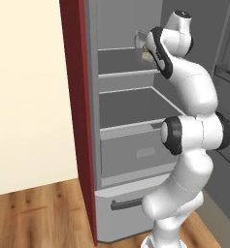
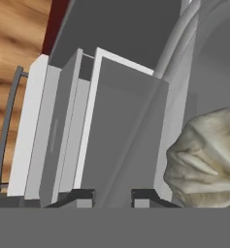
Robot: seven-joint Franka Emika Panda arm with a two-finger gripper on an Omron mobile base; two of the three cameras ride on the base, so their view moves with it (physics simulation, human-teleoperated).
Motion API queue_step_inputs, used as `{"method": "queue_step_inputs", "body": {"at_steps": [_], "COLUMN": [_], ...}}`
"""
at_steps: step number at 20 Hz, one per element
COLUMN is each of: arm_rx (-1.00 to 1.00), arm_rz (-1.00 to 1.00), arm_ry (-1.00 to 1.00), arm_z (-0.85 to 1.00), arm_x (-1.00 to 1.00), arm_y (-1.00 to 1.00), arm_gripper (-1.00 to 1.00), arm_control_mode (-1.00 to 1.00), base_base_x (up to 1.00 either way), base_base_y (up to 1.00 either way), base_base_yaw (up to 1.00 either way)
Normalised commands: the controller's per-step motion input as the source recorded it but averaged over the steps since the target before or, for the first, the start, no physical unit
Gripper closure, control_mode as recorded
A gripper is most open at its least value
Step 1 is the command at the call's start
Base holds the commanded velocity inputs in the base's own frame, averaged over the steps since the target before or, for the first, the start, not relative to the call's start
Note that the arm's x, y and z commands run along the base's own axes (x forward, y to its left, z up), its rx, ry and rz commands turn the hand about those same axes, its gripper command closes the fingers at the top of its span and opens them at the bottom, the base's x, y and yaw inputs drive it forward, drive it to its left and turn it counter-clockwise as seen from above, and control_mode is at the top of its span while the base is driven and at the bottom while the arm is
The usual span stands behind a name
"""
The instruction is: Place two dumplings into each of the tupperware containers and then place the containers in the fridge.
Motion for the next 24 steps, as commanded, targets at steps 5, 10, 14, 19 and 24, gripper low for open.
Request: {"method": "queue_step_inputs", "body": {"at_steps": [5,10,14,19,24], "arm_rx": [0.00,0.00,0.01,0.03,0.00], "arm_rz": [0.02,0.02,0.01,0.00,0.00], "arm_ry": [-0.02,-0.07,-0.05,0.00,0.00], "arm_z": [-0.34,-0.26,-0.04,0.02,0.01], "arm_x": [0.28,0.47,0.66,0.73,0.59], "arm_y": [0.00,0.01,0.03,0.06,0.05], "arm_gripper": [1.00,1.00,1.00,1.00,1.00], "arm_control_mode": [-1.00,-1.00,-1.00,-1.00,-1.00], "base_base_x": [0.00,0.00,0.00,0.00,0.00], "base_base_y": [0.00,0.00,0.00,0.00,0.00], "base_base_yaw": [0.00,0.00,0.00,0.00,0.00]}}
